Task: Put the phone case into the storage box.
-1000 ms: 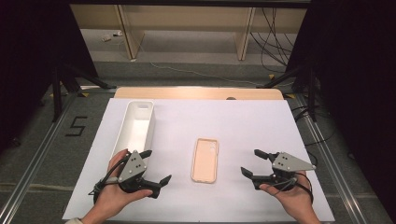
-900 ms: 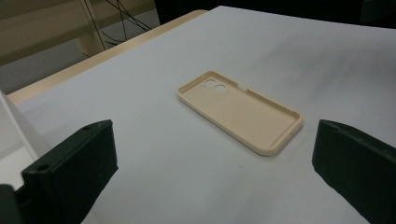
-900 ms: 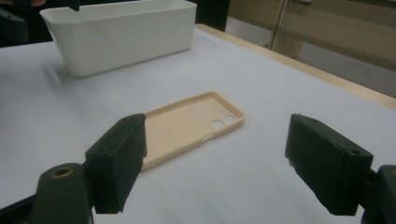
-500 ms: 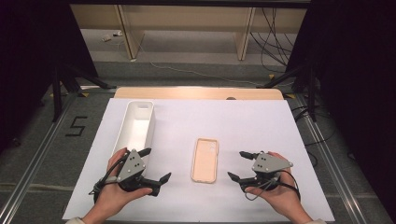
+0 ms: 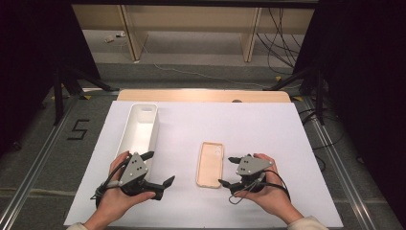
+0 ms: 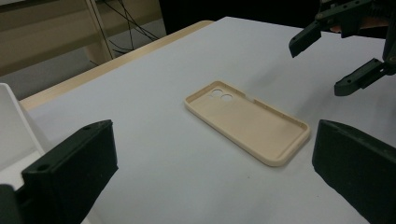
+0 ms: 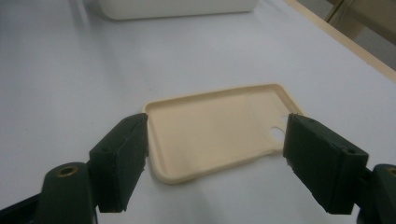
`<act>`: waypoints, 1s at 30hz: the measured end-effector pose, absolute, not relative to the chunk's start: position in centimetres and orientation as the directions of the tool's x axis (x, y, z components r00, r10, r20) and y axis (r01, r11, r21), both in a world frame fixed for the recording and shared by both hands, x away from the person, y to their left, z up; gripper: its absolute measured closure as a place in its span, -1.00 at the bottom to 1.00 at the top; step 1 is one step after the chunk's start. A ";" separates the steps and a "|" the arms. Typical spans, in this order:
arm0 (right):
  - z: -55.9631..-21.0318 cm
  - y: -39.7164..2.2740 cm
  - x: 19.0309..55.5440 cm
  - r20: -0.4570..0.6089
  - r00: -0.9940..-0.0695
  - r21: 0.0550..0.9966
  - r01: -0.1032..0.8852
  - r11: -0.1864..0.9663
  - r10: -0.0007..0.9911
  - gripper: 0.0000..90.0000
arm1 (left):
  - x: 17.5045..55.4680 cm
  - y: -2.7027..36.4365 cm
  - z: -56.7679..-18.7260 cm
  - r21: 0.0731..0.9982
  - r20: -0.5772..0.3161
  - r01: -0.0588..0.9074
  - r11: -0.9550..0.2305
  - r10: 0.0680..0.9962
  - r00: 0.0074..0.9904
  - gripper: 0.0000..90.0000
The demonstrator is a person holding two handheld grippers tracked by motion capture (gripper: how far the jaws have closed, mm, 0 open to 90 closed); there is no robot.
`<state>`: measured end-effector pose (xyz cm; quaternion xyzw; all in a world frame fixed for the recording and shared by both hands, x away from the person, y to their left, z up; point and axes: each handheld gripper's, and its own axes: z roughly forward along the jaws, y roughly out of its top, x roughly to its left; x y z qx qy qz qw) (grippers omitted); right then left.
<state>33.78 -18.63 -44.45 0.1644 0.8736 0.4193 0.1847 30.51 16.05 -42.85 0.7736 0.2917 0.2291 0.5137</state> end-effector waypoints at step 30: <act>-45.8 -14.7 35.6 -0.198 -0.912 0.701 0.124 0.703 0.358 -0.45 | 30.6 16.1 -42.8 0.934 0.043 0.215 -0.285 0.689 0.724 -1.00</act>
